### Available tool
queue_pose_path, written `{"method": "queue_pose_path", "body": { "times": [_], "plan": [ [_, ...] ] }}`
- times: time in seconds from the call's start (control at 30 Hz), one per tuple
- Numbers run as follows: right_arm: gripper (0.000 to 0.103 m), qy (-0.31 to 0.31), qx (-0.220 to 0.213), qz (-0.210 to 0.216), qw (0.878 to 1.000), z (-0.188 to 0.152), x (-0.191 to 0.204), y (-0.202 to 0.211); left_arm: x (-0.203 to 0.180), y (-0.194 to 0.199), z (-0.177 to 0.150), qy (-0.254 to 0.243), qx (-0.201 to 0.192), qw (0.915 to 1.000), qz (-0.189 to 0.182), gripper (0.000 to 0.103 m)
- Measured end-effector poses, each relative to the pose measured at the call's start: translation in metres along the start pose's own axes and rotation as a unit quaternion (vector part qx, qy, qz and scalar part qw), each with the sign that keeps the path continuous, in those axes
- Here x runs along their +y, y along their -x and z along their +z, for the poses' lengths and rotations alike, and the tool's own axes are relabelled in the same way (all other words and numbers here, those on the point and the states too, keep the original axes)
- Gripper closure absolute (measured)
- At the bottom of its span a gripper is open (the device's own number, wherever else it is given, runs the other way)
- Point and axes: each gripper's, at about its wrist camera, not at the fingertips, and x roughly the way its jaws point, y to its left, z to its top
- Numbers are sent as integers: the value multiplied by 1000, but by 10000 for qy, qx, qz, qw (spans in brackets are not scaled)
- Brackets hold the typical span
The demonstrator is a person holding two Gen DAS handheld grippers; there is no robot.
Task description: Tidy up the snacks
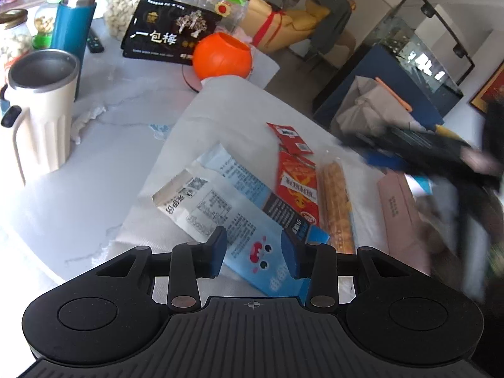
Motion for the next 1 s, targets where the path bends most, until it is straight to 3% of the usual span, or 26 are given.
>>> {"method": "queue_pose_path", "body": {
  "times": [0.17,0.23,0.27,0.47,0.7,0.87,1.0],
  "plan": [
    [30,21,601,-333,9976,37,22,-100,7,-3,-7,83,34,9999,-84,61],
    [28,-44,856,-461,9953,40,22,-127,14,-3,-8,143,62,9999,-70,61],
    [27,-17,750,-558,9956,38,22,-129,17,-5,-8,183,66,9998,-66,62],
    [39,773,653,-431,9939,0,29,-95,21,-17,5,182,-58,9998,-82,63],
    [39,999,750,27,9922,-57,5,-26,-15,-51,19,-568,223,9979,-202,62],
    [32,880,818,-146,9927,-82,-19,5,-40,-60,7,-995,553,9919,-563,62],
    [31,1099,588,-458,9911,-99,-22,37,-46,-55,-3,-1250,591,9890,-522,61]
  ]
}}
